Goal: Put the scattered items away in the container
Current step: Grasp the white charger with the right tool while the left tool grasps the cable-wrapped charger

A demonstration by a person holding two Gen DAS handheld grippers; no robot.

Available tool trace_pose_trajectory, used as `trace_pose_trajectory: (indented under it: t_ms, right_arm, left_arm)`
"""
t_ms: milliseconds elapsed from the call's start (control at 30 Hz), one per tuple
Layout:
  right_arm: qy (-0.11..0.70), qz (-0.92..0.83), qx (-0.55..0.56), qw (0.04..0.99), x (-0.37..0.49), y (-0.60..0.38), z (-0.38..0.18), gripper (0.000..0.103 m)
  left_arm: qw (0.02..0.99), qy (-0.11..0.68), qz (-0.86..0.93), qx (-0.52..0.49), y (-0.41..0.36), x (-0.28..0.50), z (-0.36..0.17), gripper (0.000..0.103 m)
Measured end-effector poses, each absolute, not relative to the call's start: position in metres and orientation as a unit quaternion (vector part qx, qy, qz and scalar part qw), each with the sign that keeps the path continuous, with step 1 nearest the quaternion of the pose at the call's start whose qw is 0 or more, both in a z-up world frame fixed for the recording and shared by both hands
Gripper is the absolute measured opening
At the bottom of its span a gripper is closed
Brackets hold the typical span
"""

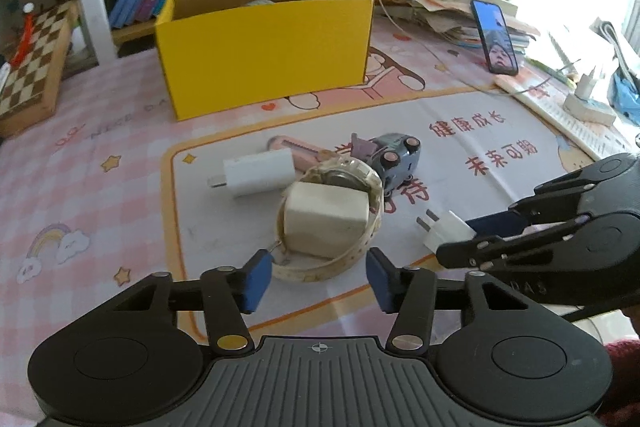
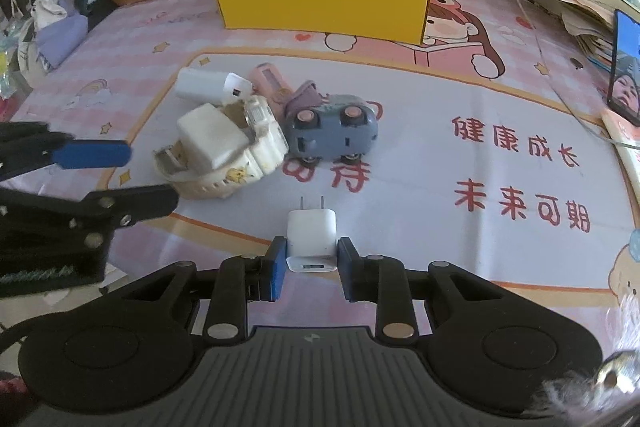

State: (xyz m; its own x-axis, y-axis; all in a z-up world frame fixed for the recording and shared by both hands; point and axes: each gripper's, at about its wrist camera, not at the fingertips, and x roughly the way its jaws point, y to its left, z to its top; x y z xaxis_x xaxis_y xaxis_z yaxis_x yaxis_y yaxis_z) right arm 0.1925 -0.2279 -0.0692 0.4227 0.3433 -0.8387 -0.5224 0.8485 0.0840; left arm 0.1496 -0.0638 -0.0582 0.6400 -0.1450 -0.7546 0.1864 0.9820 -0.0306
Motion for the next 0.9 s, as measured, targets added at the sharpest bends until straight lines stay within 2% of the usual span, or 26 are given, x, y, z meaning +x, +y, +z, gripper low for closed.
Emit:
trace_pose_trajectory:
  t_ms: [133,533,667,900]
  right_arm:
    - [0.471,0.263,-0.103,0.836,0.193,-0.226,-0.07,0.025]
    - [0.479,0.272,-0.107,0.827,0.199,-0.226,-0.074,0.026]
    - [0.479,0.274,-0.104,0.827,0.199,-0.227,-0.074,0.026]
    - [0.474,0.273,-0.097,0.831,0.198,-0.228,-0.072,0.025]
  left_arm:
    - [0.901,0.417,-0.103,0.057,-0.074,0.157,-0.064,0.044]
    - [0.878,0.442,-0.149,0.107,-0.096,0.164,-0.08,0.014]
    - [0.883,0.431,-0.16,0.096,-0.095,0.161,-0.074,0.003]
    - [0.916,0.368,-0.144,0.068,-0.085,0.149,-0.044,0.001]
